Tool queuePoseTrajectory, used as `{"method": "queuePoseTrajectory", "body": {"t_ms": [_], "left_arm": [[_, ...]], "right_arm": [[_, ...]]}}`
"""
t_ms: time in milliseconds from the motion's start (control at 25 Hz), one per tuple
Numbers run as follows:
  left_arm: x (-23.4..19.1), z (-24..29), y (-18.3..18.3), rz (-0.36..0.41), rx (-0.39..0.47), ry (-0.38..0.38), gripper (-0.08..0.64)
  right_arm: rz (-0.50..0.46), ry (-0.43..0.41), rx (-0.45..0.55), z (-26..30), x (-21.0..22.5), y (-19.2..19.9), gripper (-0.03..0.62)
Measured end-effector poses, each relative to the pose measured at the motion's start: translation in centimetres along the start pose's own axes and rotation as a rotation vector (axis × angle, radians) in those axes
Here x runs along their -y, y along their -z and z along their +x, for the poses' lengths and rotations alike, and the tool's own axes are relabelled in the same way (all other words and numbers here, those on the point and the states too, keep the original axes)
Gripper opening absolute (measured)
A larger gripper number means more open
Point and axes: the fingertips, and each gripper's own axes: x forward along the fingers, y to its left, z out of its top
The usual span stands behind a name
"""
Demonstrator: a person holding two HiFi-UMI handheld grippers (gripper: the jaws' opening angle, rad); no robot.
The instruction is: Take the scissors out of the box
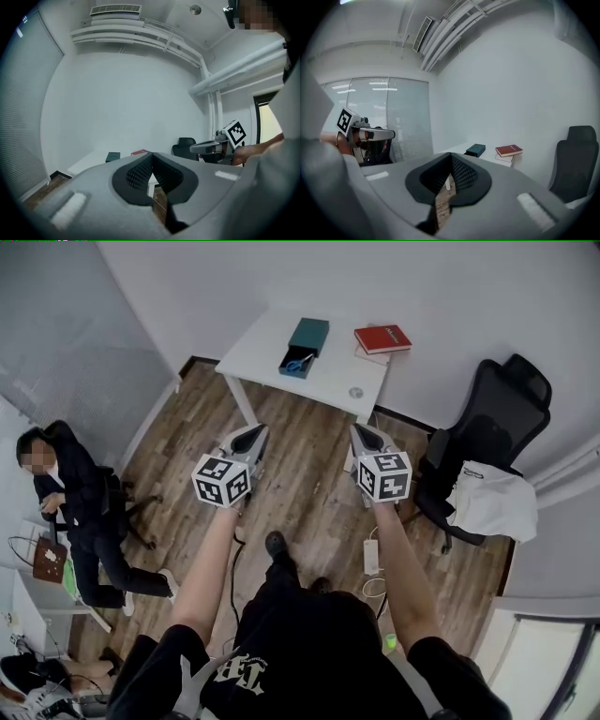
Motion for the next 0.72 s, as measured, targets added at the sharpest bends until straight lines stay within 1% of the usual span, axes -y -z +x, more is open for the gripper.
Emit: {"method": "queuePoseTrajectory", "body": {"t_ms": [360, 720], "left_arm": [[-4.4, 1.4, 0.4, -0.019, -0.015, -0.001, 0.002], [-11.8, 3.6, -0.4, -0.025, -0.023, -0.002, 0.002]], "right_arm": [[0.001, -0.002, -0.021, 4.9, -0.5, -0.6, 0.005], [-0.002, -0.013, -0.026, 13.1, -1.8, -2.7, 0.005]]}}
